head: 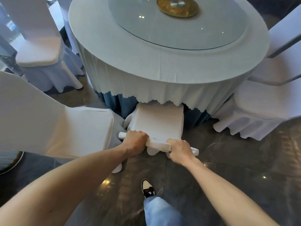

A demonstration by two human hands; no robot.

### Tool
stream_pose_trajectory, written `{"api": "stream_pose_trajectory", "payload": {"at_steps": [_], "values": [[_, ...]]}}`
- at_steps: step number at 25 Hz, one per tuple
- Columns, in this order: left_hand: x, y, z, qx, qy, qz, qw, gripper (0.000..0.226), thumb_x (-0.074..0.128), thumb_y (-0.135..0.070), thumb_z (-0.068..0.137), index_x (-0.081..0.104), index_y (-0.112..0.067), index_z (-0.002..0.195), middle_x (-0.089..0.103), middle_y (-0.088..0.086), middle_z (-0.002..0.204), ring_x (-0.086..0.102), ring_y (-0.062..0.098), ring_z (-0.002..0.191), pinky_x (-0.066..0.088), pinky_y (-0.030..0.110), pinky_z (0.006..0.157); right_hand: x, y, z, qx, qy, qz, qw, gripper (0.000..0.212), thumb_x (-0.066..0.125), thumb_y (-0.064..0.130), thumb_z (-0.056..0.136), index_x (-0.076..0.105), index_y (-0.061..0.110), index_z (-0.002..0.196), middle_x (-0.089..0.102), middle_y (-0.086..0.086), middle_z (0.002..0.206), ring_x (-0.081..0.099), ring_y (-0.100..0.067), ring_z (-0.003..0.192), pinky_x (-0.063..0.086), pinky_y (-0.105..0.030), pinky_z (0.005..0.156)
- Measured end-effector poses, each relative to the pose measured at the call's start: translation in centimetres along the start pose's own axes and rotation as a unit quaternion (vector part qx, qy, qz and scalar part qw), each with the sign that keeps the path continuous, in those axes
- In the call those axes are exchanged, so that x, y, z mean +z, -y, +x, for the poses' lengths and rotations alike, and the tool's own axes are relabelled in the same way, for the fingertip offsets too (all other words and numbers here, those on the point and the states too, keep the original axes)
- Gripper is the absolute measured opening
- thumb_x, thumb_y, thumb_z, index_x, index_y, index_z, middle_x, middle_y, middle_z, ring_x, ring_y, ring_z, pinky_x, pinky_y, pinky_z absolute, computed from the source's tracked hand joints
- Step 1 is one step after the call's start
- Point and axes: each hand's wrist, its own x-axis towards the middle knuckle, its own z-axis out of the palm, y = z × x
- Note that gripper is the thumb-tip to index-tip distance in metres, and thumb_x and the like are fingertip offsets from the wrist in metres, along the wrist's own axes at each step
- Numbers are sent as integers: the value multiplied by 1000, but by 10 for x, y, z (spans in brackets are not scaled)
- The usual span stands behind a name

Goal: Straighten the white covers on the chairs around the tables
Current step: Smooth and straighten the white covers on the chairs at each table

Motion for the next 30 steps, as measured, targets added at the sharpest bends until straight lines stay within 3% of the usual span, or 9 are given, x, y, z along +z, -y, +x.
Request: {"api": "stream_pose_trajectory", "payload": {"at_steps": [5,10,13,15,18,20,24,30], "values": [[-7,1,51,1,-3,3,1000,22,55,-20,84,69,-27,99,71,-1,90,67,23,80,37,32,64,-23,-20,40,12,12,-8,1000,15,64,19,75,59,24,89,69,-3,88,62,-31,83,32,-31,62],[-22,9,72,27,0,-36,999,20,56,-21,81,68,-26,96,70,-1,88,65,23,79,37,32,64,-37,-33,58,45,29,19,998,31,60,12,71,63,28,98,69,-2,92,64,-31,89,48,-35,68],[-29,39,63,50,42,-120,991,21,60,-25,84,67,-30,104,71,-6,94,66,18,84,53,34,70,-54,-23,69,74,146,26,986,50,56,13,73,59,27,121,65,-4,112,62,-30,99,49,-35,72],[-31,62,51,57,58,-170,982,34,62,-24,87,64,-30,121,71,-4,108,66,18,94,58,40,80,-70,-4,79,73,228,25,971,42,60,22,70,58,21,113,63,-6,106,62,-25,89,48,-38,70],[-40,109,21,60,57,-195,977,46,63,-25,90,56,-31,136,67,-3,122,65,18,104,56,34,88,-82,62,90,36,244,85,965,36,63,31,74,62,20,109,64,-9,105,59,-20,85,47,-36,74],[-47,154,-4,73,39,-177,981,48,65,-24,91,55,-28,138,67,-2,125,65,18,107,56,32,88,-75,116,98,26,201,106,973,46,62,33,80,60,18,123,62,-8,121,60,-23,102,50,-38,87],[-57,271,-70,82,-21,-132,988,46,62,-24,94,54,-21,140,59,0,137,58,21,120,49,35,98,-47,229,104,28,148,8,988,65,54,31,84,43,17,146,45,-5,151,45,-25,134,39,-41,109],[-66,420,-151,118,-92,-18,989,55,60,-38,94,46,-23,145,46,1,150,33,24,143,28,44,114,-27,400,91,37,30,27,998,61,55,39,91,39,14,145,45,-10,148,45,-30,133,39,-47,108]]}}
